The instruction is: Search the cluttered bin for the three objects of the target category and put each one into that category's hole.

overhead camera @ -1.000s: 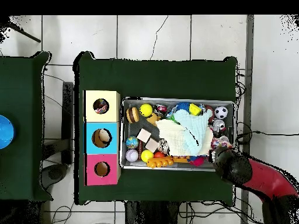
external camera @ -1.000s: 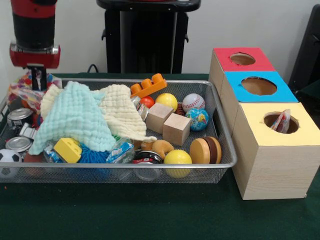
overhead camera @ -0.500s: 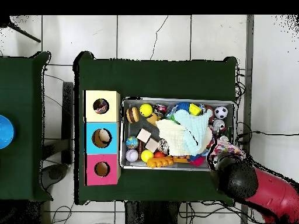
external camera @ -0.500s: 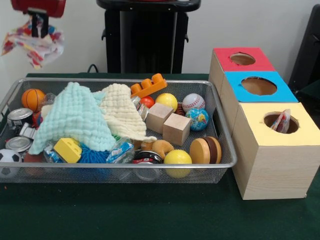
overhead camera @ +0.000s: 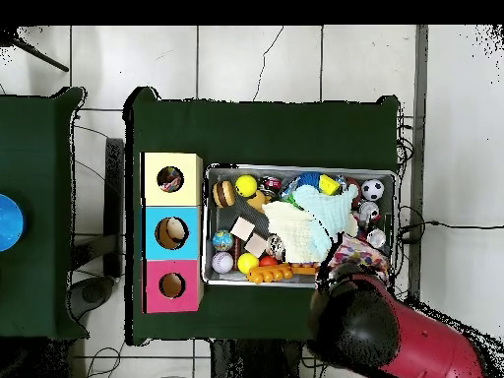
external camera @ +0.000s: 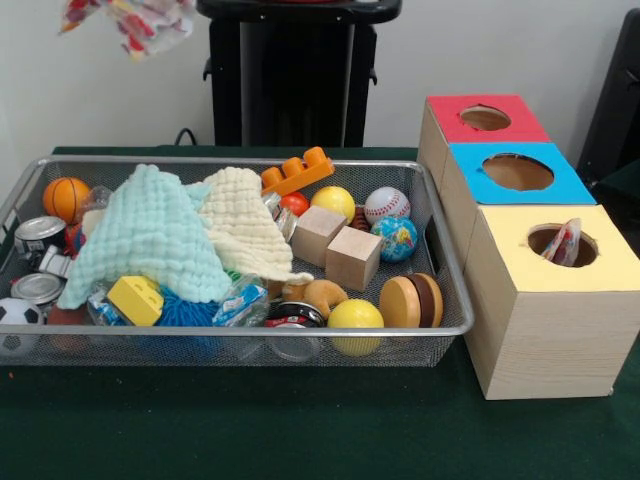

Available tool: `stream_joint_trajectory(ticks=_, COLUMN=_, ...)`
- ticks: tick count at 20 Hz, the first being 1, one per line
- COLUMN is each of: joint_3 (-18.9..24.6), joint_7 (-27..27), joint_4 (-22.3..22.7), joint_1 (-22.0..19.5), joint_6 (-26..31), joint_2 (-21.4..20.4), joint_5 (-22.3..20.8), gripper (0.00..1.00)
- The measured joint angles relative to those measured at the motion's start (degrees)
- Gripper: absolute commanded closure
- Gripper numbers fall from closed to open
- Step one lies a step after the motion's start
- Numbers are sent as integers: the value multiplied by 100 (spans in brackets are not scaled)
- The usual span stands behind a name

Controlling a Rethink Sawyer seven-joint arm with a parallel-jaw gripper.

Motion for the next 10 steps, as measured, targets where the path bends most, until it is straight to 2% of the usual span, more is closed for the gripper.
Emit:
stream_joint_trajectory(ticks=4, joint_3=-127, joint_7=250, joint_4=36, joint_1=668, joint_6=-4, joint_2=-59, joint_5=350, gripper=100)
stream_joint_trajectory(ticks=6, joint_3=-225, joint_7=594, joint_4=35, joint_1=1213, joint_6=-4, joint_2=-13, joint_5=564, gripper=100)
stream_joint_trajectory(ticks=10, joint_3=-312, joint_7=1103, joint_4=32, joint_1=1800, joint_6=0, joint_2=98, joint_5=775, gripper=100)
